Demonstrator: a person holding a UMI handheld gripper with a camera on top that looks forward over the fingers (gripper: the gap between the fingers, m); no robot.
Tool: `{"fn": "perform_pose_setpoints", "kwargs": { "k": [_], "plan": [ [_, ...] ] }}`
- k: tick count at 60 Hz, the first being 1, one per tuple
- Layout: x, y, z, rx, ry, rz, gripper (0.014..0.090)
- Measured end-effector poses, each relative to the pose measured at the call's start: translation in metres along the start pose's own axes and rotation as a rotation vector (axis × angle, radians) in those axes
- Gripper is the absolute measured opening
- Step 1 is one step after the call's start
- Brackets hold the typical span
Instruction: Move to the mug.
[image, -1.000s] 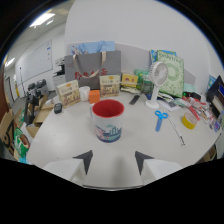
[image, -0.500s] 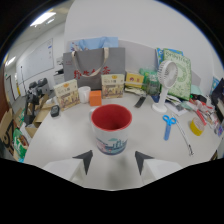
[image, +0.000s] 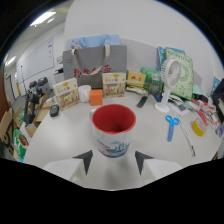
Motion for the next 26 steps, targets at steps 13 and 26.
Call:
{"fn": "perform_pose_setpoints", "kwargs": {
  "k": [13,26],
  "plan": [
    [0.0011,0.0014,0.0025,-0.004,0.005,-0.003,0.0841],
    [0.0018,0.0020,0.0028,-0.002,0.009,-0.002,0.0843]
  ]
}}
